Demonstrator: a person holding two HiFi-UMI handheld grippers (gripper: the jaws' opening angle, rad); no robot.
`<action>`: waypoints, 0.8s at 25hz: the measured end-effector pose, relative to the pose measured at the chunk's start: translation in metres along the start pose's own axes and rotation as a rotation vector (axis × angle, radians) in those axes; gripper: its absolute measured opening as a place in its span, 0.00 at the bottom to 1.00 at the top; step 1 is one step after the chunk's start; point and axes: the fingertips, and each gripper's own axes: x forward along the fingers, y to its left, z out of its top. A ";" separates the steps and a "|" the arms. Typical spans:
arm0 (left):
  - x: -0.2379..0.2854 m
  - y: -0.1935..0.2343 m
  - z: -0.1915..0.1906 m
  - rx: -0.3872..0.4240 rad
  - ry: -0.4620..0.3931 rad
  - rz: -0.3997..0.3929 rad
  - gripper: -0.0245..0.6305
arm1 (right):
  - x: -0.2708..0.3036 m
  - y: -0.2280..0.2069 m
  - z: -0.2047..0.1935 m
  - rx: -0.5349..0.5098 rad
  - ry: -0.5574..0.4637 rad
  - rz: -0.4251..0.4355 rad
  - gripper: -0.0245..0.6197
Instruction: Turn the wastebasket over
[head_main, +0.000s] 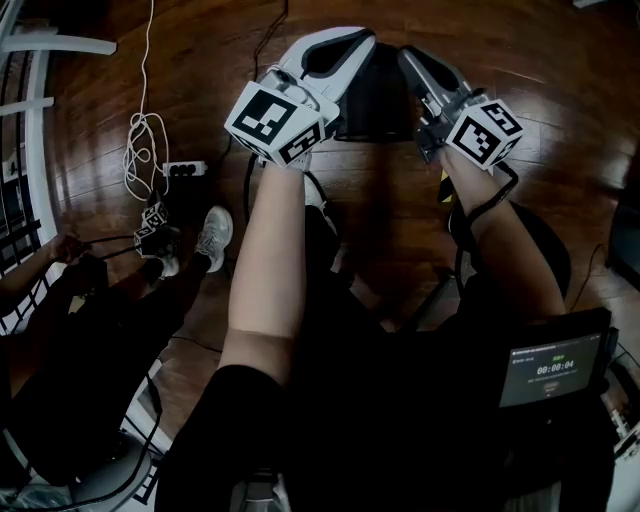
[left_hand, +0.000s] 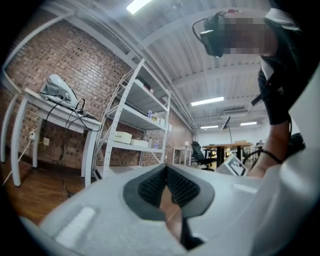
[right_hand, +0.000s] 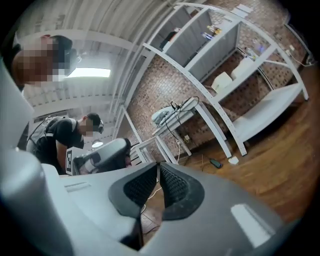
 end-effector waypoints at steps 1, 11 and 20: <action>0.001 0.000 0.002 -0.001 -0.003 -0.002 0.04 | 0.000 -0.005 -0.011 0.028 0.020 -0.015 0.06; -0.007 0.010 0.018 -0.026 -0.055 -0.008 0.04 | -0.030 -0.063 -0.104 0.435 -0.104 -0.251 0.09; 0.006 0.008 0.031 -0.034 -0.073 -0.018 0.04 | -0.082 -0.098 -0.195 0.717 -0.200 -0.445 0.19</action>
